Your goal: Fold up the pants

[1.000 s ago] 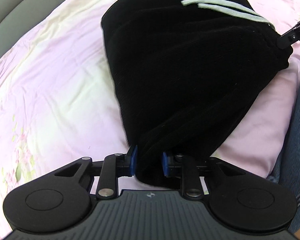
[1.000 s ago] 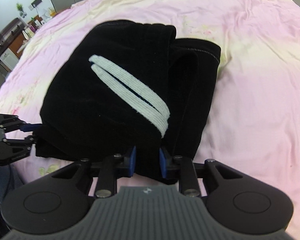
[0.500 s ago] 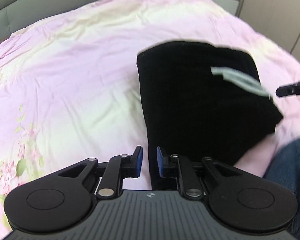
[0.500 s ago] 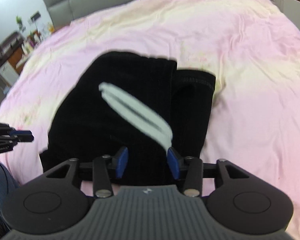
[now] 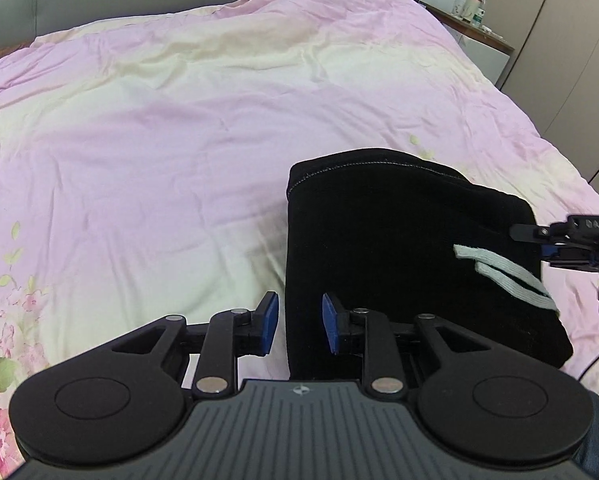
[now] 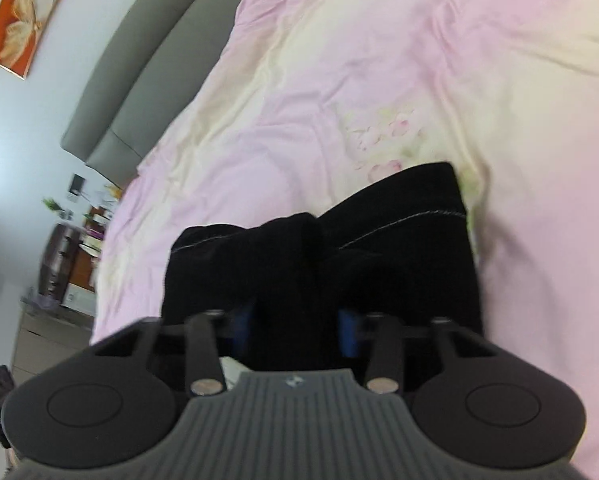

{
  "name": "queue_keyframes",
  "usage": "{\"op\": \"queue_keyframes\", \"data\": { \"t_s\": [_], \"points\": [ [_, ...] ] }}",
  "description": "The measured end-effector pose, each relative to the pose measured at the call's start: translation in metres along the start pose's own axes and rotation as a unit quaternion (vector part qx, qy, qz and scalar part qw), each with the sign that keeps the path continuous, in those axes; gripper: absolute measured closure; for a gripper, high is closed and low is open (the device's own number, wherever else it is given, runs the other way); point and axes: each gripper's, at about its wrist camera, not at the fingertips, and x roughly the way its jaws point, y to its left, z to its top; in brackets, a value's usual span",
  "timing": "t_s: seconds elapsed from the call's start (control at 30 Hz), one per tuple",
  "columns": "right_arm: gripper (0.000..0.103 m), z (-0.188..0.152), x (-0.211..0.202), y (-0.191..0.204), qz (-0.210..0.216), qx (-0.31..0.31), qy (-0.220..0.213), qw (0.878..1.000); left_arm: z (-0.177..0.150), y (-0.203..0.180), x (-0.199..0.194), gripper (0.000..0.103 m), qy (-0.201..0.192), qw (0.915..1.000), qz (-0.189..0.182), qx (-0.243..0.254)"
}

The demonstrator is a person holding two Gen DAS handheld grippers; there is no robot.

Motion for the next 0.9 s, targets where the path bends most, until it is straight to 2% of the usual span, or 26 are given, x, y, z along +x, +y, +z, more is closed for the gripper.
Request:
{"op": "queue_keyframes", "data": {
  "t_s": [0.03, 0.1, 0.17, 0.23, 0.37, 0.43, 0.53, 0.63, 0.73, 0.8, 0.9],
  "points": [
    [0.081, -0.001, -0.003, 0.007, -0.007, -0.019, -0.006, 1.000, 0.002, 0.000, 0.001, 0.073, -0.003, 1.0000, -0.002, -0.002],
    [0.085, 0.000, -0.020, 0.030, -0.014, -0.071, -0.024, 0.997, 0.008, 0.002, -0.002, 0.073, -0.017, 0.9998, -0.010, -0.007],
    [0.086, 0.001, -0.042, 0.055, -0.014, -0.121, -0.044, 0.992, 0.018, -0.001, 0.001, 0.073, -0.031, 0.9993, -0.018, -0.009],
    [0.087, 0.006, -0.053, 0.065, -0.031, -0.145, -0.053, 0.987, 0.029, -0.008, 0.008, 0.073, -0.042, 0.9987, -0.027, -0.008],
    [0.084, 0.014, -0.034, 0.025, -0.110, -0.091, -0.030, 0.989, 0.042, -0.033, 0.037, 0.076, -0.044, 0.9978, -0.044, 0.021],
    [0.081, 0.011, -0.021, 0.006, -0.116, -0.066, -0.024, 0.991, 0.042, -0.050, 0.057, 0.079, -0.029, 0.9972, -0.044, 0.053],
    [0.074, 0.009, -0.013, 0.003, -0.136, -0.085, -0.024, 0.987, 0.037, -0.066, 0.088, 0.079, -0.011, 0.9954, 0.003, 0.095],
    [0.070, 0.009, -0.004, 0.005, -0.159, -0.117, -0.014, 0.980, 0.037, -0.068, 0.111, 0.079, 0.010, 0.9946, 0.026, 0.100],
    [0.071, 0.007, 0.007, -0.003, -0.170, -0.112, -0.011, 0.979, 0.039, -0.082, 0.111, 0.078, 0.023, 0.9884, 0.047, 0.142],
    [0.070, 0.008, 0.006, -0.002, -0.173, -0.106, -0.010, 0.979, 0.043, -0.081, 0.100, 0.079, 0.028, 0.9897, 0.040, 0.134],
    [0.068, 0.007, -0.008, 0.011, -0.170, -0.122, -0.005, 0.978, 0.037, -0.076, 0.067, 0.082, 0.003, 0.9923, 0.024, 0.121]
  ]
}}
